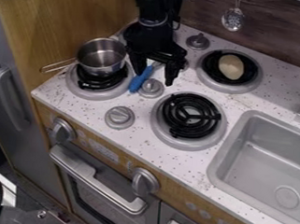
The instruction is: Moved the silver pot to the right side of the stove
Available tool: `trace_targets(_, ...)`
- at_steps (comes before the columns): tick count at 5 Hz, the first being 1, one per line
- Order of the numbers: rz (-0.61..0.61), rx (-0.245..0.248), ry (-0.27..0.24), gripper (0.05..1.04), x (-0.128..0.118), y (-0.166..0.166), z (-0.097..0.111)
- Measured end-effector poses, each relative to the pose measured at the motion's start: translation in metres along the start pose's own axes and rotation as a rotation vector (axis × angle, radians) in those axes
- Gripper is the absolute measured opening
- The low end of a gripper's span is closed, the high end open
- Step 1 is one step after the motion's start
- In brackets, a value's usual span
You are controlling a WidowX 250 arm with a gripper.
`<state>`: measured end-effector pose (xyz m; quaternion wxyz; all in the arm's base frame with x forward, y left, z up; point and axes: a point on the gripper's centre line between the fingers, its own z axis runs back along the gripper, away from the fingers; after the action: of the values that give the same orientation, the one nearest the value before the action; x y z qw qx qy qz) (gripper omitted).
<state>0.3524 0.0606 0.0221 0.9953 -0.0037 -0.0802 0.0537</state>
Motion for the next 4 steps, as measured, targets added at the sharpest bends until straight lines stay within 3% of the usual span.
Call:
trace_targets(1,0.003,-0.003,0.041,0.996,-0.007,0.000,-0.013)
trace_targets(4,0.081,0.058,-0.034,0.996,0.039,0.068,-0.014)
